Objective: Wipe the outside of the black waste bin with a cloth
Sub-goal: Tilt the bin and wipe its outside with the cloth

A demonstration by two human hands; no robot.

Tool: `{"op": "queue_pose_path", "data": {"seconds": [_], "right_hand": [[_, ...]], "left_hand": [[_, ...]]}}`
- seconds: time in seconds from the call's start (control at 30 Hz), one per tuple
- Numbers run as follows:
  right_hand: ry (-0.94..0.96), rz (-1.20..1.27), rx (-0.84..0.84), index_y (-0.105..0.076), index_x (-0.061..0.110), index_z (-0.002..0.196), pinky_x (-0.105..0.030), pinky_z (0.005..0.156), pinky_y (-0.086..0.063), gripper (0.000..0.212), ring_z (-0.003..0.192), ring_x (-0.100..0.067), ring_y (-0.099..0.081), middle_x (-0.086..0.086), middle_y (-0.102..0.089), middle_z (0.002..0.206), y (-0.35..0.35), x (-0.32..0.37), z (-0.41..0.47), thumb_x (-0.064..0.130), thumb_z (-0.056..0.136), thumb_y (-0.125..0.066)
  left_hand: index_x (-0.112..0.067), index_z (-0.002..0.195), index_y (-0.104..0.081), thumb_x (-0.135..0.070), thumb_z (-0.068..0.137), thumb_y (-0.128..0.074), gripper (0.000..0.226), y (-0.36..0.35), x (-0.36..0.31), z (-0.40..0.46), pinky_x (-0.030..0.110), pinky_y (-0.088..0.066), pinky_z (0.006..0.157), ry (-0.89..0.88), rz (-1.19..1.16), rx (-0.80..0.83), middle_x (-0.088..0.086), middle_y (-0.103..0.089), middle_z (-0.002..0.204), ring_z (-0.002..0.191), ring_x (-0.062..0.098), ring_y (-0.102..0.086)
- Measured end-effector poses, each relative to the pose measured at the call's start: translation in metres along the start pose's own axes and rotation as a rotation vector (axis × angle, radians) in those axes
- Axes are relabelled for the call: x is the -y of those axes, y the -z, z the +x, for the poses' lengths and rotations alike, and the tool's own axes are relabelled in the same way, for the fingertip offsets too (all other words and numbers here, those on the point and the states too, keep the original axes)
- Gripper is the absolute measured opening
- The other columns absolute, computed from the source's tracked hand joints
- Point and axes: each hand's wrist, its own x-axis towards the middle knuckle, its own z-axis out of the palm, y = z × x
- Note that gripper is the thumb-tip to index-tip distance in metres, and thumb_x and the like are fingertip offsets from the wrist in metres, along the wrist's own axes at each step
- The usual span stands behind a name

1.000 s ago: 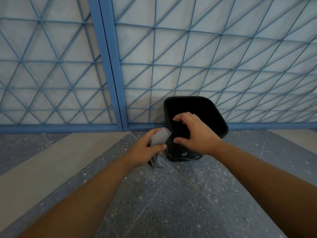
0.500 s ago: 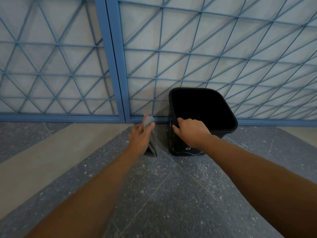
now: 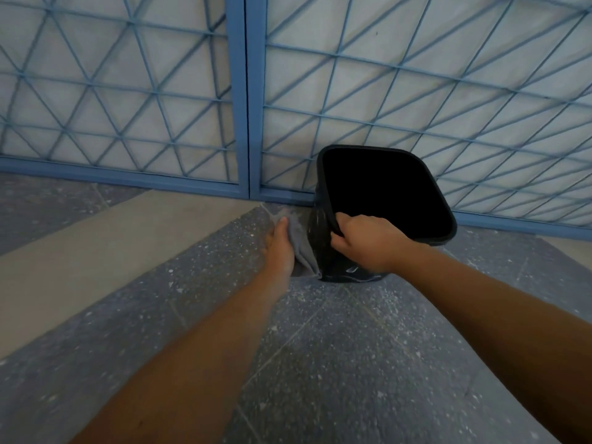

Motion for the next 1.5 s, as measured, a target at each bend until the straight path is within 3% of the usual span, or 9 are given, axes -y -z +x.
{"op": "queue_pose_path", "data": {"seconds": [0.07,0.2,0.43,0.6,0.87,1.03,1.2,1.33,1.5], "right_hand": [[-0.002,-0.011,-0.01,-0.048,0.009,0.109,-0.037,0.063,-0.041,0.034,0.081,-0.034,-0.06,-0.015,-0.063,0.093,0.0,-0.001,-0.001,0.039,0.097,-0.038],[0.003,-0.006,-0.018,-0.048,0.01,0.103,-0.037,0.06,-0.04,0.031,0.065,-0.025,-0.05,-0.006,-0.054,0.077,-0.001,0.006,0.003,0.039,0.098,-0.036],[0.047,0.01,-0.004,-0.047,0.014,0.098,-0.037,0.062,-0.049,0.027,0.066,-0.021,-0.057,-0.003,-0.058,0.078,-0.001,0.006,0.006,0.038,0.099,-0.036],[0.084,-0.028,-0.014,-0.048,0.012,0.104,-0.038,0.065,-0.046,0.029,0.072,-0.026,-0.055,-0.007,-0.059,0.085,-0.003,0.004,0.009,0.037,0.099,-0.035],[0.101,-0.045,-0.026,-0.047,0.013,0.101,-0.039,0.069,-0.046,0.029,0.079,-0.028,-0.058,-0.008,-0.061,0.089,-0.001,0.005,0.007,0.039,0.099,-0.033],[0.11,-0.063,-0.023,-0.042,0.016,0.094,-0.037,0.066,-0.043,0.024,0.072,-0.025,-0.053,-0.006,-0.059,0.084,-0.001,0.006,0.006,0.039,0.099,-0.034],[0.109,-0.068,-0.029,-0.043,0.015,0.096,-0.034,0.064,-0.038,0.026,0.066,-0.021,-0.043,-0.001,-0.044,0.075,0.0,0.008,0.006,0.038,0.1,-0.032],[0.108,-0.064,-0.025,-0.047,0.013,0.098,-0.034,0.063,-0.04,0.029,0.066,-0.021,-0.045,0.001,-0.043,0.073,0.0,0.007,0.005,0.038,0.099,-0.033],[0.124,-0.068,-0.037,-0.049,0.013,0.102,-0.034,0.063,-0.041,0.031,0.066,-0.021,-0.046,0.001,-0.045,0.074,-0.001,0.008,0.006,0.039,0.099,-0.033]], "left_hand": [[-0.02,0.143,-0.055,-0.073,0.082,-0.049,0.081,-0.009,0.0,-0.001,0.042,-0.049,0.101,-0.016,-0.04,0.027,0.01,-0.057,0.14,0.125,0.029,-0.057],[-0.031,0.15,-0.045,-0.078,0.073,-0.044,0.09,-0.037,-0.004,0.007,0.056,-0.043,0.111,-0.174,-0.017,-0.001,0.01,-0.044,0.154,0.135,0.03,-0.05],[-0.03,0.113,-0.07,-0.052,0.108,-0.025,0.05,-0.052,-0.012,-0.027,0.022,-0.055,0.092,-0.161,-0.087,0.23,-0.011,-0.078,0.099,0.101,0.004,-0.071],[-0.019,0.133,-0.066,-0.056,0.105,-0.037,0.055,-0.057,-0.027,-0.003,0.04,-0.044,0.114,-0.132,-0.114,0.21,0.005,-0.071,0.128,0.124,0.019,-0.064],[-0.026,0.101,-0.073,-0.053,0.104,-0.043,0.04,-0.056,-0.032,-0.006,0.028,-0.054,0.086,-0.129,-0.082,0.149,0.002,-0.076,0.107,0.102,0.017,-0.072],[-0.016,0.136,-0.065,-0.05,0.106,-0.04,0.051,-0.056,-0.023,-0.01,0.03,-0.052,0.103,-0.191,-0.107,0.222,0.005,-0.072,0.128,0.121,0.017,-0.067],[-0.017,0.111,-0.072,-0.048,0.106,-0.042,0.044,-0.057,-0.033,-0.001,0.015,-0.057,0.068,-0.125,-0.133,0.172,-0.004,-0.077,0.093,0.087,0.007,-0.072],[-0.017,0.123,-0.07,-0.05,0.106,-0.039,0.048,-0.053,-0.019,-0.01,0.02,-0.058,0.084,-0.158,-0.104,0.205,-0.001,-0.078,0.108,0.101,0.01,-0.074],[-0.013,0.109,-0.071,-0.044,0.107,-0.044,0.041,-0.052,-0.035,-0.002,0.015,-0.057,0.063,-0.105,-0.105,0.179,0.0,-0.075,0.091,0.074,0.003,-0.074]]}}
